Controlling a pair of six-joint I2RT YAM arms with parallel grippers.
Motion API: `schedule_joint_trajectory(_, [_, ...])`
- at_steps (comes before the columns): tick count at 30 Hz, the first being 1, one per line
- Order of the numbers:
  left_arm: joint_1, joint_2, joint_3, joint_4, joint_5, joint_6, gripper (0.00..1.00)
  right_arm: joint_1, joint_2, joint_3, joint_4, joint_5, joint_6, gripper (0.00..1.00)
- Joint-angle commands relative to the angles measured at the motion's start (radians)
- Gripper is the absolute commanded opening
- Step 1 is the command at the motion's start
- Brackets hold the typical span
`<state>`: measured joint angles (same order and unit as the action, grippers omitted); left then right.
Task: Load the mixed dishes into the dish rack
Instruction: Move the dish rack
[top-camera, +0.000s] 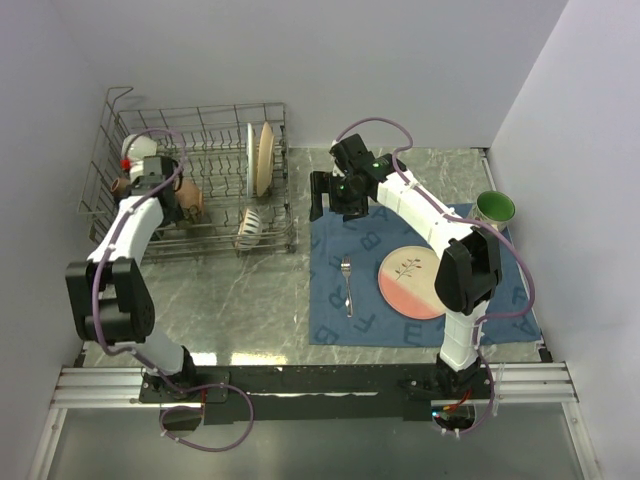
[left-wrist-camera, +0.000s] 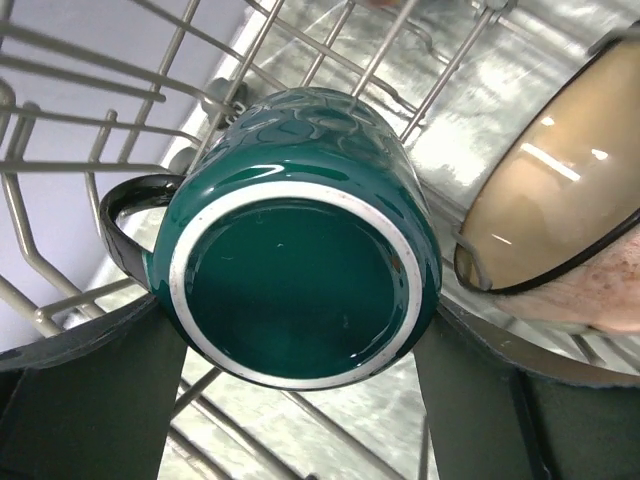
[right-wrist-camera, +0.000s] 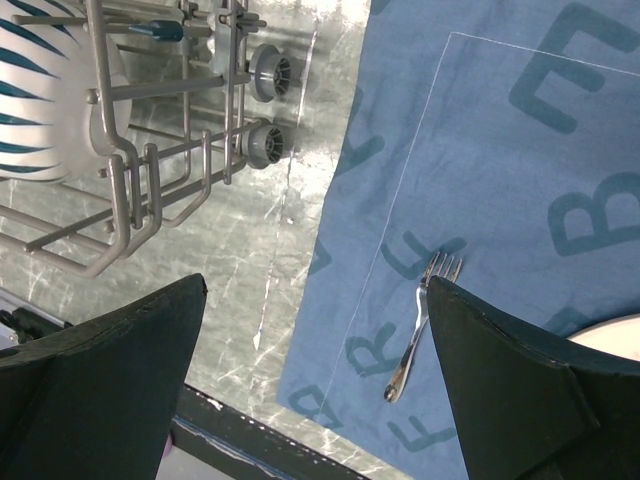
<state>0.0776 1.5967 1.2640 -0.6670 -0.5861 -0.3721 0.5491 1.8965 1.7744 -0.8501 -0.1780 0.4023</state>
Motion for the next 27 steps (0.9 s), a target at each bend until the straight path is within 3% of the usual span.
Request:
schedule_joint_trajectory(1, [0.112,-0.098,-0.028,0.012,-0.045,-0.008,0.52,-0.008,-0.028,0.019,0.002,-0.006,-0.006,1.0])
schedule_joint_trajectory(7, [0.221,-0.11,-0.093,0.058,0.124,-0.06,0.59,-0.006,-0.034,0.017,-0.007,-0.002,-0.01,1.0])
schedule_joint_trajectory(11, [0.297,-0.107,-0.1,0.078,0.219,-0.096,0.56,-0.008,-0.051,-0.01,0.005,-0.003,-0.005,1.0])
schedule_joint_trajectory(16, [0.393,-0.077,-0.095,0.102,0.392,-0.158,0.6,-0.008,-0.06,-0.03,0.009,0.002,-0.01,1.0])
schedule_joint_trajectory(24, [0.413,-0.081,-0.13,0.122,0.381,-0.203,0.66,-0.006,-0.057,-0.023,0.006,0.0,-0.016,1.0])
schedule_joint_trajectory(27, [0.424,-0.089,-0.147,0.133,0.37,-0.212,0.63,-0.008,-0.05,-0.013,0.002,-0.002,-0.019,1.0])
